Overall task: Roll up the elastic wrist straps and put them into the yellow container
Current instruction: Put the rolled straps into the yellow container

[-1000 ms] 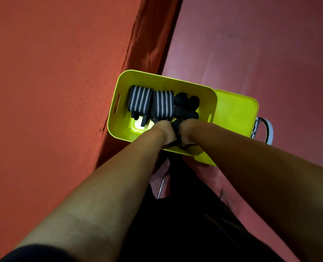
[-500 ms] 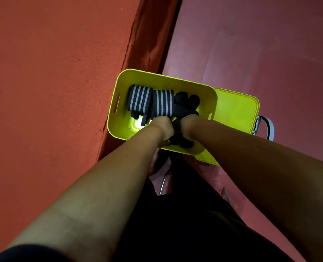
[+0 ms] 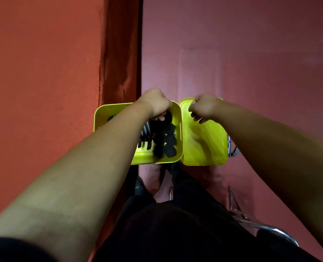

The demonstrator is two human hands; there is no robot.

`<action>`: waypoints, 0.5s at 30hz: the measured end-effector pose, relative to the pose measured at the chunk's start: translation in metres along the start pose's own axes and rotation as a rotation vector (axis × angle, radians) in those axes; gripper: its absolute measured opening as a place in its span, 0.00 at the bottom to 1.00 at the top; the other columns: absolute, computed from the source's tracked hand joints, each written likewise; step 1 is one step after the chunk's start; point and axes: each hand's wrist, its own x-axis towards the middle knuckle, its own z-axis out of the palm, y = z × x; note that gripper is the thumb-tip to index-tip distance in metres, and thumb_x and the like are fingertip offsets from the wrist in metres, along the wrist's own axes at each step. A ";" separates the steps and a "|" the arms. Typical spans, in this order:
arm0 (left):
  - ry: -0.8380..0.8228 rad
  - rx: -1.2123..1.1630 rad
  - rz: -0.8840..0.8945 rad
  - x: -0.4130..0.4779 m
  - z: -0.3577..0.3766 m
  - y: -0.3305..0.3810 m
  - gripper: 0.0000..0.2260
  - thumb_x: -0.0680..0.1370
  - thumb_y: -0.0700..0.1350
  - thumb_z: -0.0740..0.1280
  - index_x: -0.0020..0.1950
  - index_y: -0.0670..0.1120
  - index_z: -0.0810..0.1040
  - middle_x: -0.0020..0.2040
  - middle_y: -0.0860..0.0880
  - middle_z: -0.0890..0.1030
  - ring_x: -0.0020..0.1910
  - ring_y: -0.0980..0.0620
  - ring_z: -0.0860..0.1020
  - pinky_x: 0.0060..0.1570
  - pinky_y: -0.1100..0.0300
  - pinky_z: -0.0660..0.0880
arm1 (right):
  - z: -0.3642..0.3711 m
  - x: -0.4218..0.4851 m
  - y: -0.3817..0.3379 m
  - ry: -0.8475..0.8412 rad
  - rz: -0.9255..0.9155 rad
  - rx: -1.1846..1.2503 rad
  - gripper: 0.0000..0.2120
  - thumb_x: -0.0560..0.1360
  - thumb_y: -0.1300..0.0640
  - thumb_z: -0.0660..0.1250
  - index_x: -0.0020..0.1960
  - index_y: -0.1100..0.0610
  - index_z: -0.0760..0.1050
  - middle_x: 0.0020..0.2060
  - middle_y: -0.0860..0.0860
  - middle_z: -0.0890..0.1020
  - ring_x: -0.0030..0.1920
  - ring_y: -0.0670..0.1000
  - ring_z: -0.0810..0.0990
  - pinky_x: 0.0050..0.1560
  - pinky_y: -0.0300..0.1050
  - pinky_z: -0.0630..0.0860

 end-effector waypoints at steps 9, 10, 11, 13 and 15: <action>-0.063 0.099 0.223 0.041 0.097 0.052 0.09 0.82 0.41 0.64 0.53 0.39 0.83 0.48 0.41 0.88 0.50 0.37 0.87 0.53 0.43 0.85 | -0.006 0.025 0.112 0.139 0.276 0.128 0.11 0.80 0.60 0.64 0.41 0.63 0.77 0.43 0.64 0.88 0.44 0.62 0.89 0.52 0.52 0.84; -0.080 0.211 0.248 0.045 0.106 0.054 0.09 0.82 0.42 0.64 0.55 0.41 0.84 0.53 0.41 0.88 0.55 0.38 0.85 0.56 0.46 0.83 | -0.005 0.023 0.117 0.153 0.278 0.111 0.12 0.80 0.59 0.64 0.40 0.62 0.76 0.44 0.64 0.88 0.42 0.62 0.86 0.47 0.49 0.80; -0.102 0.335 0.275 0.048 0.115 0.055 0.10 0.82 0.43 0.65 0.58 0.43 0.85 0.58 0.43 0.87 0.59 0.40 0.84 0.58 0.49 0.81 | -0.003 0.023 0.122 0.154 0.283 0.097 0.12 0.80 0.59 0.64 0.40 0.62 0.76 0.45 0.65 0.88 0.40 0.62 0.85 0.43 0.47 0.77; -0.154 0.526 0.310 0.056 0.130 0.055 0.14 0.82 0.44 0.65 0.66 0.46 0.83 0.65 0.43 0.84 0.66 0.41 0.80 0.60 0.53 0.78 | 0.001 0.027 0.134 0.130 0.295 0.070 0.12 0.81 0.59 0.63 0.39 0.61 0.74 0.45 0.65 0.86 0.38 0.61 0.83 0.39 0.45 0.74; -0.200 0.616 0.301 0.062 0.142 0.052 0.17 0.83 0.46 0.66 0.71 0.45 0.80 0.69 0.42 0.81 0.68 0.39 0.78 0.59 0.54 0.76 | 0.007 0.034 0.142 0.101 0.301 0.081 0.13 0.81 0.59 0.63 0.39 0.62 0.74 0.46 0.67 0.86 0.39 0.62 0.82 0.41 0.46 0.76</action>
